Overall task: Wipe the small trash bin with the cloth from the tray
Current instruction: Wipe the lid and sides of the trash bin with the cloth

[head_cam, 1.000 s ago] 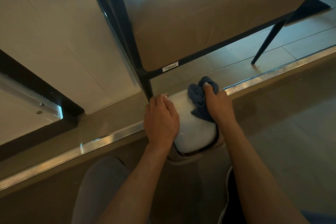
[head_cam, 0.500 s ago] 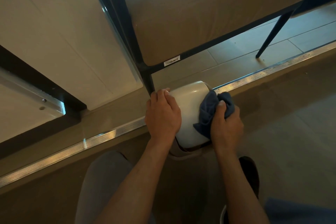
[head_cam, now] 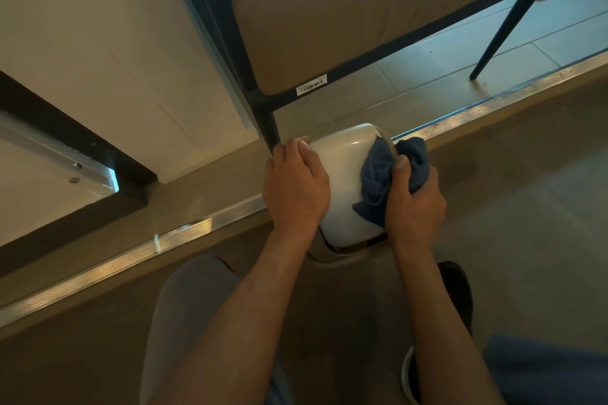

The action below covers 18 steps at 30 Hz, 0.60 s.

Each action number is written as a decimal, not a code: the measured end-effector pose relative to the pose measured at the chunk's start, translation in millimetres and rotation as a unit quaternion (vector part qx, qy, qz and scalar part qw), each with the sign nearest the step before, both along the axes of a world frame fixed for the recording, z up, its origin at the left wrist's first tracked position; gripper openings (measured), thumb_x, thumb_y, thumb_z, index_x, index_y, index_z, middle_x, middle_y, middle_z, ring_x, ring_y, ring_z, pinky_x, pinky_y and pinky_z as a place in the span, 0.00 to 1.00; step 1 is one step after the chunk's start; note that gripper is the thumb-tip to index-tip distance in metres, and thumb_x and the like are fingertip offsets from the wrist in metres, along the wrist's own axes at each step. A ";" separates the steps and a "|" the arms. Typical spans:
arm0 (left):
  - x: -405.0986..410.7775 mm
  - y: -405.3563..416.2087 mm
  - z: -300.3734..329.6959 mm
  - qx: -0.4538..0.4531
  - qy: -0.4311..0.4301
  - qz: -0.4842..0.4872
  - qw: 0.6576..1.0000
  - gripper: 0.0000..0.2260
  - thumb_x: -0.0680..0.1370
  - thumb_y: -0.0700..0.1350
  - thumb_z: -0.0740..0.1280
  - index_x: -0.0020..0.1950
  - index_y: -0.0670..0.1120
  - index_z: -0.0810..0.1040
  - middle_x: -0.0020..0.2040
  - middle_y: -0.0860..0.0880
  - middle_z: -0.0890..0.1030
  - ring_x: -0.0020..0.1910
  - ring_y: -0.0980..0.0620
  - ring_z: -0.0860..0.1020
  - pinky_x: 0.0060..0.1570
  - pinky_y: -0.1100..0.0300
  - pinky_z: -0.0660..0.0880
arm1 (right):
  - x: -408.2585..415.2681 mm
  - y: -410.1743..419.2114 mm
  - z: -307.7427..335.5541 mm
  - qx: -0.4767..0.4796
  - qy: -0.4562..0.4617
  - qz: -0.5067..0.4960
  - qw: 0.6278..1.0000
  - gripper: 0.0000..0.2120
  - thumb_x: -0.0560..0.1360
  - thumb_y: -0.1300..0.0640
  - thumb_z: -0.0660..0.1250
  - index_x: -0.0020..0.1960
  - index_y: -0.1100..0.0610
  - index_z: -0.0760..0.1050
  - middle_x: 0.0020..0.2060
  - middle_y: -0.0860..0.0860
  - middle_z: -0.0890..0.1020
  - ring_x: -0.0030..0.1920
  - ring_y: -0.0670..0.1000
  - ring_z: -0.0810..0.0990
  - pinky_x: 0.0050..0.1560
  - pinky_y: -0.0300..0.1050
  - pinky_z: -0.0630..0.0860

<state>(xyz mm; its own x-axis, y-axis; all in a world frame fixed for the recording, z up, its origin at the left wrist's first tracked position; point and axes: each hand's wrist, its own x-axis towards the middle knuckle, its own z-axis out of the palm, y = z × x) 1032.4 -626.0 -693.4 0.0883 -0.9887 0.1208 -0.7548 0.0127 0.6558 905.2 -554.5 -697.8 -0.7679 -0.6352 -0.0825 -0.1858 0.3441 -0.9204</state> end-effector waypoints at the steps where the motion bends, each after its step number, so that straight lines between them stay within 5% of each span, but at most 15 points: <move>1: 0.1 0.2 0.2 -0.002 0.002 -0.003 1.000 0.17 0.86 0.50 0.51 0.66 0.50 0.76 0.60 0.49 0.77 0.53 0.54 0.73 0.48 0.58 0.68 | 1.3 -0.5 0.4 0.004 0.004 -0.006 1.000 0.09 0.83 0.43 0.61 0.56 0.47 0.71 0.43 0.41 0.76 0.42 0.38 0.76 0.40 0.33 0.69; 8: -0.4 -0.7 1.9 -0.008 -0.001 0.005 1.000 0.16 0.86 0.49 0.52 0.66 0.49 0.76 0.61 0.48 0.78 0.55 0.50 0.75 0.47 0.58 0.66 | -22.2 -54.6 19.3 0.128 0.037 0.077 0.988 0.24 0.83 0.42 0.56 0.65 0.60 0.75 0.54 0.59 0.80 0.59 0.61 0.78 0.53 0.48 0.70; 14: -1.3 -1.2 1.1 -0.010 -0.004 -0.005 1.000 0.16 0.86 0.50 0.52 0.66 0.49 0.76 0.60 0.48 0.78 0.55 0.50 0.76 0.47 0.58 0.67 | -9.2 -10.9 1.8 0.039 0.004 0.037 0.999 0.16 0.84 0.40 0.57 0.59 0.50 0.74 0.50 0.51 0.80 0.52 0.50 0.78 0.50 0.45 0.74; 18: 0.4 -2.0 -0.3 -0.011 -0.003 -0.009 1.000 0.17 0.86 0.50 0.52 0.65 0.49 0.77 0.59 0.48 0.78 0.55 0.51 0.76 0.45 0.59 0.65 | 11.9 22.1 -17.7 -0.002 0.014 -0.039 0.999 0.16 0.85 0.44 0.58 0.63 0.54 0.74 0.52 0.50 0.80 0.51 0.49 0.78 0.44 0.35 0.71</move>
